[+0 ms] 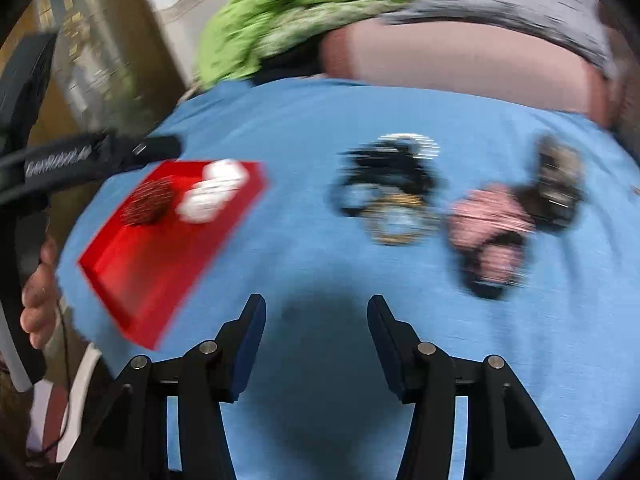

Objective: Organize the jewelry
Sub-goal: 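Grasp a black rubber hair tie with the left tool while the right tool grasps a black coiled tie, then carry both black hair ties into the red tray and open both tools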

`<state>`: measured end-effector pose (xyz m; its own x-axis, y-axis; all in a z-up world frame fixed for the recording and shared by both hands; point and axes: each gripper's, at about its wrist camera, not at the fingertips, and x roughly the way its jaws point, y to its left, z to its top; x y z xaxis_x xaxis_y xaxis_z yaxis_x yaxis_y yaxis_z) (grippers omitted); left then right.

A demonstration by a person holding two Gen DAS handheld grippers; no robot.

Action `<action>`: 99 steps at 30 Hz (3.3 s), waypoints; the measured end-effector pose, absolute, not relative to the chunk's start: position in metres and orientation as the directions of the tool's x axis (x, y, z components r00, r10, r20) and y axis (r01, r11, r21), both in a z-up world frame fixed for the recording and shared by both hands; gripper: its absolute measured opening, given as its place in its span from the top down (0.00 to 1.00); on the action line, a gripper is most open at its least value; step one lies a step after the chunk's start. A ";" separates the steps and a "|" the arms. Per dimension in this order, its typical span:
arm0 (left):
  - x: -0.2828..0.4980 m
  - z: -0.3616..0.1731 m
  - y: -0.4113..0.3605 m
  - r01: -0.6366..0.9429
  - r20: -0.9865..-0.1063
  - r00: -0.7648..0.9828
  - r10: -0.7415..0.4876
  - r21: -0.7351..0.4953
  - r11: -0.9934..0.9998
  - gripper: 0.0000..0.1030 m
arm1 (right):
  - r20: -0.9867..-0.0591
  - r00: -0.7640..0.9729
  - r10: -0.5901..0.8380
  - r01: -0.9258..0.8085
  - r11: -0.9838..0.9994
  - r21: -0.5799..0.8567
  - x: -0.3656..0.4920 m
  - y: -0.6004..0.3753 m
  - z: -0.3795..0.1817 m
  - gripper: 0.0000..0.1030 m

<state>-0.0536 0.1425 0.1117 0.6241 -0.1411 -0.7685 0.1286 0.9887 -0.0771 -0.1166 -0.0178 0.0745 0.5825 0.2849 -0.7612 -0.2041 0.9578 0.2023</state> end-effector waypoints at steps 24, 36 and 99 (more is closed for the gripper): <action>0.039 0.013 0.065 0.207 -0.853 0.503 -0.139 -0.037 0.978 0.52 | -0.742 0.625 0.243 0.000 0.950 0.311 -0.053 -0.123 0.044 0.42; 0.025 0.020 0.065 0.212 -0.850 0.503 -0.156 -0.054 0.976 0.94 | -0.754 0.600 0.266 0.015 0.939 0.343 -0.071 -0.118 0.033 0.45; -0.102 0.059 0.349 -0.263 -0.810 0.575 0.118 -0.046 0.964 0.93 | -0.819 0.361 0.446 -0.498 0.835 0.235 -0.050 0.213 0.061 0.85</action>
